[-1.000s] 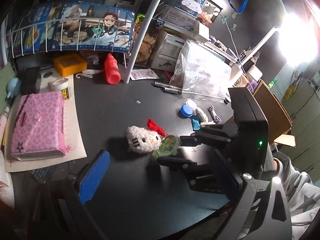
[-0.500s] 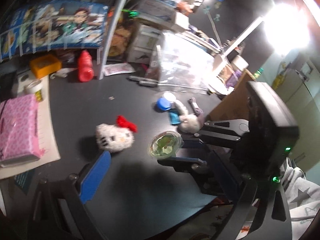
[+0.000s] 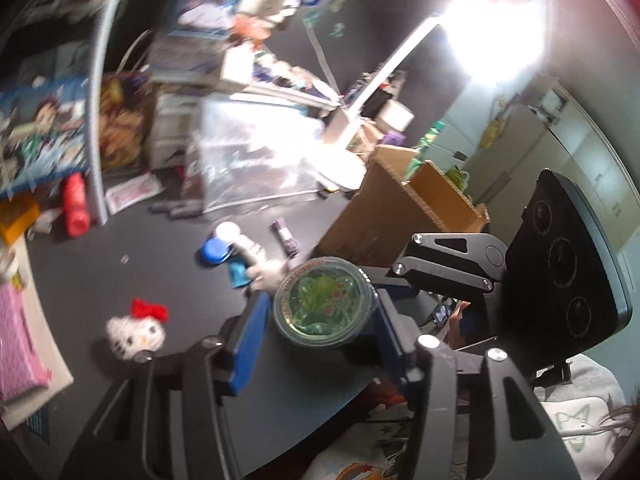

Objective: Organize objects
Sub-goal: 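Carry the green jelly cup with the right tool into the box and release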

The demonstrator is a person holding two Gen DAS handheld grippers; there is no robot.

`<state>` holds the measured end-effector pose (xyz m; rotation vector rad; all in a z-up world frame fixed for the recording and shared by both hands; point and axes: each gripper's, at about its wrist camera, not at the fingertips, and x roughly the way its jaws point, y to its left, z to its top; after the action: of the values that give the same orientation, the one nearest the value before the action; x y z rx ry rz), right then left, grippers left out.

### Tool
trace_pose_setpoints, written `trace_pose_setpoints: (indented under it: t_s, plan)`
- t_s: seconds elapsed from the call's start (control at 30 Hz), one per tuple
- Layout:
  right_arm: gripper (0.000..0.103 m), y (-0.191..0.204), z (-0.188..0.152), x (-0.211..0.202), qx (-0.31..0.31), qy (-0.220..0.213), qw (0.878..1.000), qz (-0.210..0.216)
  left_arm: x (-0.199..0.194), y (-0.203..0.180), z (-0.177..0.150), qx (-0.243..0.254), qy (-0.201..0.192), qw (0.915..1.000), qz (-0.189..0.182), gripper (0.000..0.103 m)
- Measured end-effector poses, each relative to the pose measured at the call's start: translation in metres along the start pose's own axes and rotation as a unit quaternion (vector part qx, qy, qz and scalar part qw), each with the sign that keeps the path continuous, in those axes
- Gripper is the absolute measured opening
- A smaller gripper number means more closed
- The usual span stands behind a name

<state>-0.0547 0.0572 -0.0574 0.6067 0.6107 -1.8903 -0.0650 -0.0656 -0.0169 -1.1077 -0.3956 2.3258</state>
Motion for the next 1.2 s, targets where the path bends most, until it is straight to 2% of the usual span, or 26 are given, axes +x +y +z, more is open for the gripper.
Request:
trace_pose_setpoints:
  t_s: [0.33,0.6,0.9,1.07,1.13,1.2]
  plan:
    - [0.021,-0.039,0.001,-0.061,0.025,-0.023,0.996,-0.079,0.025,-0.062,0.053,0.070,0.006,0.9975,-0.007,0.043]
    - [0.021,-0.094,-0.019,-0.099,0.073,-0.017,0.989,-0.127,0.078,-0.113,0.095,0.111,0.031,0.9932,-0.017,0.043]
    - [0.021,-0.159,-0.058,-0.119,0.140,0.017,0.978,-0.152,0.148,-0.143,0.124,0.125,0.081,0.9887,-0.021,0.043]
    - [0.021,-0.178,-0.073,-0.115,0.164,0.044,0.974,-0.150,0.173,-0.148,0.127,0.121,0.104,0.9872,0.005,0.043]
    - [0.023,-0.183,-0.077,-0.111,0.168,0.057,0.972,-0.152,0.177,-0.150,0.126,0.129,0.108,0.9856,0.021,0.051]
    - [0.043,-0.185,-0.080,-0.109,0.171,0.065,0.971,-0.156,0.176,-0.153,0.126,0.137,0.103,0.9846,0.031,0.076]
